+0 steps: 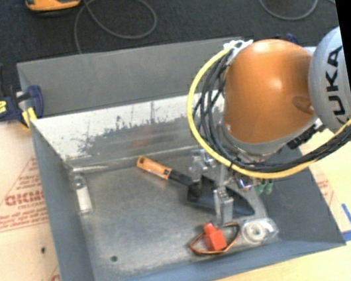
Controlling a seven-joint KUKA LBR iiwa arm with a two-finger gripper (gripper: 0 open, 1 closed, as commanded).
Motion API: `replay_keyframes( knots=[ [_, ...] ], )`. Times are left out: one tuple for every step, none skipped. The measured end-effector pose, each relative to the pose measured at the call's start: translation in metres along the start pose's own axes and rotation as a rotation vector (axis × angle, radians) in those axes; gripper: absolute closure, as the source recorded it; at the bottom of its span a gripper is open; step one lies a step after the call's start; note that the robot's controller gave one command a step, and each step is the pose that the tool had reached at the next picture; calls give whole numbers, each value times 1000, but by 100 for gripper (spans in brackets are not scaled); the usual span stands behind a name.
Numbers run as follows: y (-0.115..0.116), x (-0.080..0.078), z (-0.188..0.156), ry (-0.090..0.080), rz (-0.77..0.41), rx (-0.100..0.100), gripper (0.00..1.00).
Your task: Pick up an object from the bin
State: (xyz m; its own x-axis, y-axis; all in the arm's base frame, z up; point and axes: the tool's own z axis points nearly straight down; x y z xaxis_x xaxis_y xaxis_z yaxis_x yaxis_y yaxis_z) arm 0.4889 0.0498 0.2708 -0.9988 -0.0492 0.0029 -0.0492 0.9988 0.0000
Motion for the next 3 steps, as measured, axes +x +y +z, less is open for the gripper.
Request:
replay_keyframes(
  knots=[
    [-9,-16,28,-18,111,-2,0],
    [-30,-12,41,-6,173,-2,0],
    [-39,-23,69,-18,317,-3,0]
  ],
)
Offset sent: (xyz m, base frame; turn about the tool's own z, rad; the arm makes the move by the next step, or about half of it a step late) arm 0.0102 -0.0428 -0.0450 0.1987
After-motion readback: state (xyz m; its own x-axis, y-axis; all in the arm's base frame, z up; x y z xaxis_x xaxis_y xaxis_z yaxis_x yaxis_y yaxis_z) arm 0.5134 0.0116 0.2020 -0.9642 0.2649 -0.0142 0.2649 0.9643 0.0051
